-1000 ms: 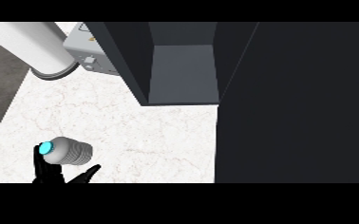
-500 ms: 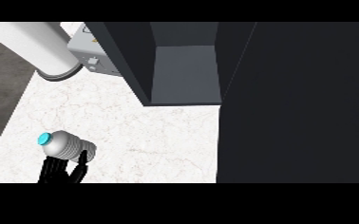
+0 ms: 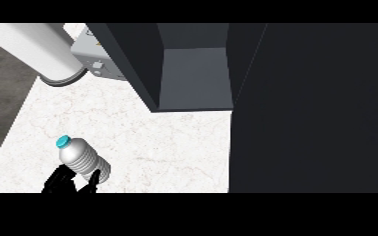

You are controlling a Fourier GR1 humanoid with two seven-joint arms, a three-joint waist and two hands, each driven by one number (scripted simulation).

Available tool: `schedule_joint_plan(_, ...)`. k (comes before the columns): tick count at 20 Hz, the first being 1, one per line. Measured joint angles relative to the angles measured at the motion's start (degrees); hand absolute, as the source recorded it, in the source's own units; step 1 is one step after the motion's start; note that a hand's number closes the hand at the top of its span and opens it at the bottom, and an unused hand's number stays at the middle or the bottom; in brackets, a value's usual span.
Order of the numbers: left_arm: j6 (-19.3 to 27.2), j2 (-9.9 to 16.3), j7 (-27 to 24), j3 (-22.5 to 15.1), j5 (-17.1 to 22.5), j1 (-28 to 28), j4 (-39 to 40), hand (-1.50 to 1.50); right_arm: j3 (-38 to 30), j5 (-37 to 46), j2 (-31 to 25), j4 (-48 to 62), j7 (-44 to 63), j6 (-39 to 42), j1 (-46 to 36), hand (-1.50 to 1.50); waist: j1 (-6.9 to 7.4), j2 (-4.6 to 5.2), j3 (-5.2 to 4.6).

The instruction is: Pick up the bottled water, place it into the cabinet and close the cabinet

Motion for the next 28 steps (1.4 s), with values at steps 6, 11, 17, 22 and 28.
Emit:
schedule_joint_plan(6,-4.66,-0.40,2.21,-7.65,-5.59,-4.40,0.86,1.50,0.10,0.19,-0.03,0.30,-0.44,0.11,-0.41,-1.50,-0.85,0.28,-0.88)
schedule_joint_plan(11,-4.92,-2.68,2.96,-15.02,-4.98,-8.22,1.05,1.50,2.13,0.33,0.56,-0.20,1.34,-1.13,-0.42,-1.50,-0.26,0.33,-1.59)
schedule_joint_plan(17,-2.03,-3.42,9.01,-23.04,0.85,-10.37,-3.76,1.50,0.19,-0.01,-0.24,-0.22,1.84,-0.96,-0.67,-1.50,0.18,0.27,-1.75)
schedule_joint_plan(22,4.77,-3.59,16.07,-29.19,4.76,-11.92,-11.56,1.50,1.00,0.04,0.32,-0.12,2.00,-1.43,-0.93,-1.50,0.32,0.20,-1.77)
schedule_joint_plan(28,15.17,-3.64,20.89,-35.30,3.88,-15.41,-18.13,1.50,0.45,-0.16,0.27,-0.01,0.83,-1.08,-0.22,-1.50,0.12,0.16,-1.77)
